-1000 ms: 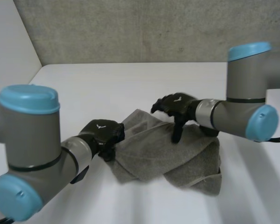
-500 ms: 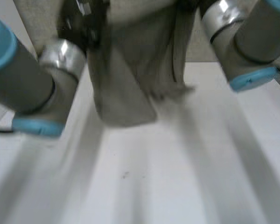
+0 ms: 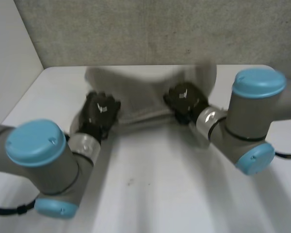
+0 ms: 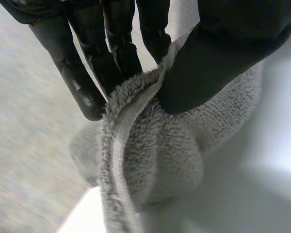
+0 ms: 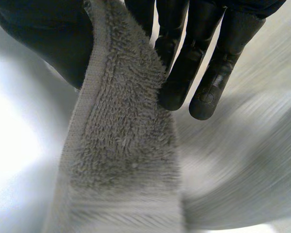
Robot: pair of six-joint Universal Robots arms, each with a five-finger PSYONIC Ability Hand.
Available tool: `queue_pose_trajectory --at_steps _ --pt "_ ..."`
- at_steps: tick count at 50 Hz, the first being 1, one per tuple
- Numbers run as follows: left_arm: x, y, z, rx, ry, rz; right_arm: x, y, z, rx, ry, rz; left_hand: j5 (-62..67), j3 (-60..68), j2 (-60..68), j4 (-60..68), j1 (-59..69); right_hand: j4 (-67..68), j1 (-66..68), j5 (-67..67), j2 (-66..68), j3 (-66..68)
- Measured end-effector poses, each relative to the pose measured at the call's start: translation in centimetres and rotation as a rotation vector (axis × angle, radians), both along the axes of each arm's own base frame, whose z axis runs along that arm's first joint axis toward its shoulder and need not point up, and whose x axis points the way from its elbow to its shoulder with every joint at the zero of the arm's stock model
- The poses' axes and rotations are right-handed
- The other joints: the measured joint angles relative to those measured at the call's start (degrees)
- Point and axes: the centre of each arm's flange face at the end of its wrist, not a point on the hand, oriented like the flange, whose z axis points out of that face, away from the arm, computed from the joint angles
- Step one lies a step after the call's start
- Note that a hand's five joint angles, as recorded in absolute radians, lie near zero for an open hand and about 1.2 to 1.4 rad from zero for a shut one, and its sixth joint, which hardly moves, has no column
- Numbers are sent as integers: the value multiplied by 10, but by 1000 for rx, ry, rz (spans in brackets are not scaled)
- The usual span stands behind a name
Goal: Fold the laundry
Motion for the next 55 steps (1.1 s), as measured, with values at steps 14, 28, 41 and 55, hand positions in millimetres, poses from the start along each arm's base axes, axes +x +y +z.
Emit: queue_pose_trajectory --at_steps 14,28,41,55 --pt "2 47 -50 157 -113 -76 -19 26 -42 282 166 -13 -217 -224 -229 -227 -206 0 0 2 0 0" --pt "23 12 -41 138 -86 19 -32 41 -15 293 110 -49 -406 -413 -413 -416 -383 0 0 5 0 0" --pt "68 -32 -24 213 19 21 -45 37 -27 334 126 -97 -412 -419 -419 -422 -387 0 0 5 0 0" --pt "91 -41 -38 374 140 73 -43 36 -36 347 131 -92 -397 -406 -406 -408 -379 0 0 5 0 0"
